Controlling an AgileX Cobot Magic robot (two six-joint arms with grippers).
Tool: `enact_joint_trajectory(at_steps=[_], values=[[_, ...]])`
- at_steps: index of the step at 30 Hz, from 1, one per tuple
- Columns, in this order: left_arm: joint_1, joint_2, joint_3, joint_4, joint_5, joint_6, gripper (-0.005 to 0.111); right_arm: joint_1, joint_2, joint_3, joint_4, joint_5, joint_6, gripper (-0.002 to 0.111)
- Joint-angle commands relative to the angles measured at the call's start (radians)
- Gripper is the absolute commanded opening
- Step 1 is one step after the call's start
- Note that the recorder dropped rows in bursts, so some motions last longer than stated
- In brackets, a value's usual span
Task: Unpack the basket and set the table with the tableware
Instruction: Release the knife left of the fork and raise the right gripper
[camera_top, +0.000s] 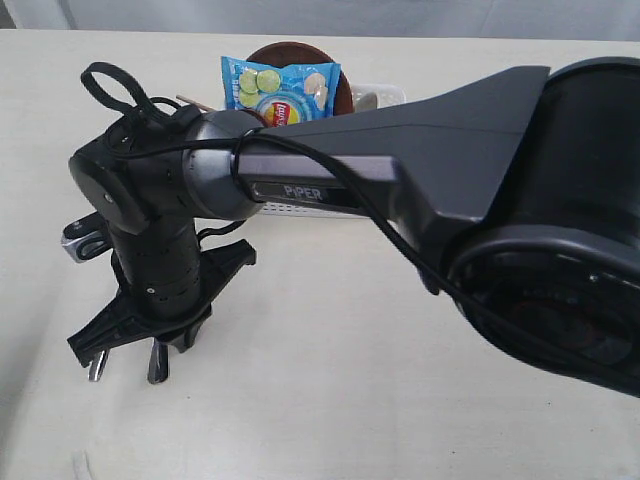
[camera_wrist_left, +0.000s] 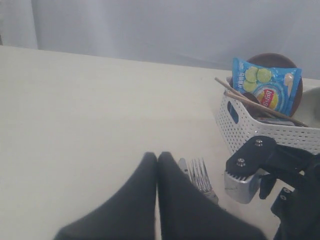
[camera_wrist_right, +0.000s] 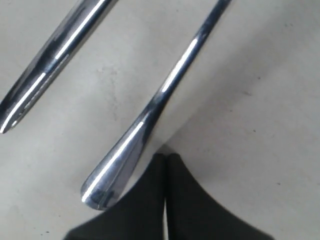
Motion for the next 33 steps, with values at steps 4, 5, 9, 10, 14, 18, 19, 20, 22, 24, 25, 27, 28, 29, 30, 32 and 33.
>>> enact_joint_trajectory(at_steps=[4, 5, 9, 10, 14, 18, 19, 20, 22, 24, 25, 27, 28, 29, 30, 32, 33], values=[[0.001, -0.004, 0.003, -0.001, -0.011, 0.001, 0.000, 0.005, -0.002, 0.008, 0.041, -0.029, -0.045, -0.001], [0.001, -0.004, 0.003, -0.001, -0.011, 0.001, 0.000, 0.005, -0.002, 0.008, 0.041, -0.030, -0.045, -0.001], [0.001, -0.004, 0.003, -0.001, -0.011, 0.001, 0.000, 0.005, -0.002, 0.008, 0.041, -0.037, -0.048, -0.001], [0.001, -0.004, 0.003, -0.001, -0.011, 0.001, 0.000, 0.005, -0.002, 0.008, 0.041, -0.039, -0.052, -0.001], [0.001, -0.004, 0.003, -0.001, -0.011, 0.001, 0.000, 0.005, -0.002, 0.008, 0.044, -0.039, -0.059, -0.001], [0.001, -0.004, 0.003, -0.001, -0.011, 0.001, 0.000, 0.005, -0.002, 0.008, 0.044, -0.052, -0.059, -0.001], [0.001, -0.004, 0.003, -0.001, -0.011, 0.001, 0.000, 0.005, -0.002, 0.008, 0.044, -0.054, -0.059, -0.001], [0.001, -0.004, 0.003, -0.001, -0.011, 0.001, 0.000, 0.005, -0.002, 0.008, 0.044, -0.056, -0.059, -0.001], [0.001, -0.004, 0.003, -0.001, -0.011, 0.001, 0.000, 0.005, -0.002, 0.008, 0.049, -0.057, -0.059, -0.001], [0.001, -0.004, 0.003, -0.001, -0.011, 0.001, 0.000, 0.005, -0.002, 0.008, 0.056, -0.059, -0.064, -0.001], [0.001, -0.004, 0.003, -0.001, -0.011, 0.001, 0.000, 0.005, -0.002, 0.008, 0.058, -0.062, -0.069, -0.001], [0.001, -0.004, 0.003, -0.001, -0.011, 0.001, 0.000, 0.005, -0.002, 0.008, 0.063, -0.066, -0.071, -0.001], [0.001, -0.004, 0.003, -0.001, -0.011, 0.001, 0.000, 0.005, -0.002, 0.008, 0.063, -0.066, -0.071, -0.001], [0.001, -0.004, 0.003, -0.001, -0.011, 0.001, 0.000, 0.005, -0.002, 0.008, 0.063, -0.066, -0.071, -0.001], [0.001, -0.004, 0.003, -0.001, -0.011, 0.001, 0.000, 0.005, -0.002, 0.008, 0.063, -0.066, -0.071, -0.001], [0.001, -0.004, 0.003, -0.001, -0.011, 0.001, 0.000, 0.005, -0.002, 0.008, 0.063, -0.066, -0.071, -0.001], [0.001, -0.004, 0.003, -0.001, -0.011, 0.001, 0.000, 0.005, -0.002, 0.008, 0.063, -0.066, -0.071, -0.001]])
